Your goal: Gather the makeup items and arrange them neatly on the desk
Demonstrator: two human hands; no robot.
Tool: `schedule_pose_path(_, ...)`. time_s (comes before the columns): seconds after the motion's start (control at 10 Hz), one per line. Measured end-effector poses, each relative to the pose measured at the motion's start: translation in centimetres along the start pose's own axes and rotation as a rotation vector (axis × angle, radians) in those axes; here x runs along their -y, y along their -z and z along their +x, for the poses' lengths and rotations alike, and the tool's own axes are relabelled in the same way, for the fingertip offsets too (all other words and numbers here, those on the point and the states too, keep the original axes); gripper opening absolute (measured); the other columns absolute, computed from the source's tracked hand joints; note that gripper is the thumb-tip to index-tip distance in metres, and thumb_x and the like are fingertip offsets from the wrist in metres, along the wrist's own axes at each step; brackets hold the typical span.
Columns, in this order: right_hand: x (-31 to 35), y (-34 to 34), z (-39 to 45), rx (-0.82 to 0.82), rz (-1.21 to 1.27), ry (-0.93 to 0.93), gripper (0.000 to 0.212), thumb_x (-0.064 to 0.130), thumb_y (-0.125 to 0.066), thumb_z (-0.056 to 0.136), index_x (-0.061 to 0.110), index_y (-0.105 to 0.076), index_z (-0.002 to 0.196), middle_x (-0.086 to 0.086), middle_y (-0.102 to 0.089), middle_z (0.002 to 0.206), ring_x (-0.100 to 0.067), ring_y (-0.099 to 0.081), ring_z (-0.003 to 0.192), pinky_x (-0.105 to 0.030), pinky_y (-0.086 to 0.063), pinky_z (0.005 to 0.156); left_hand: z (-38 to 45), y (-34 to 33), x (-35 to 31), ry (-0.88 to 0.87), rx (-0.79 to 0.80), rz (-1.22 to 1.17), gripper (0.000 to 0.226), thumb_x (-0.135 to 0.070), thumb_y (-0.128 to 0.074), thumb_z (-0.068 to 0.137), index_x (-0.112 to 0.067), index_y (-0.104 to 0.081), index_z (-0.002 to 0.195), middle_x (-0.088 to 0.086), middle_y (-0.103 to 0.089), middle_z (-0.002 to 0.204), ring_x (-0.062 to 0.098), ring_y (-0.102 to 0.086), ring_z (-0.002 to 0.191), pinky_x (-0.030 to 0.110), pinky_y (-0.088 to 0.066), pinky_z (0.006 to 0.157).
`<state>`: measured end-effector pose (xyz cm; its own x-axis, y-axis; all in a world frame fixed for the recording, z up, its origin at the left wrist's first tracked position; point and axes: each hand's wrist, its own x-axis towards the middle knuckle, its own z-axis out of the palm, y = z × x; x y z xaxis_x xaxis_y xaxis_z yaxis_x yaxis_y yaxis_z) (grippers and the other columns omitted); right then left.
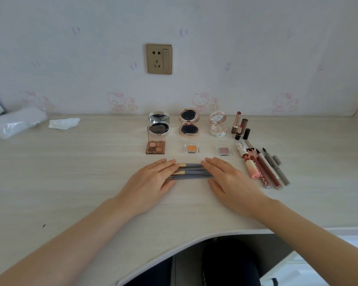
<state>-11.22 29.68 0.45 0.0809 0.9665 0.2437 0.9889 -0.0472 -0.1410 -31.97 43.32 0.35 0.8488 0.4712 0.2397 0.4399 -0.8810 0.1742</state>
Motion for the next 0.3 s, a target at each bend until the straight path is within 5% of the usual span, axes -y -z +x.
schedule_pose_path(0.3,0.5,0.7,-1.8,-0.069,0.045,-0.055,0.050,0.024,-0.043,0.099,0.020,-0.033,0.147,0.002,-0.034,0.152,-0.013,-0.022,0.144,-0.023,-0.016,0.114,-1.8,0.7,-1.5,0.077,-0.087,-0.007,0.045,-0.037,-0.042,0.099,-0.027,-0.041,0.143,-0.013,-0.034,0.152,0.006,-0.025,0.141,0.020,-0.019,0.113)
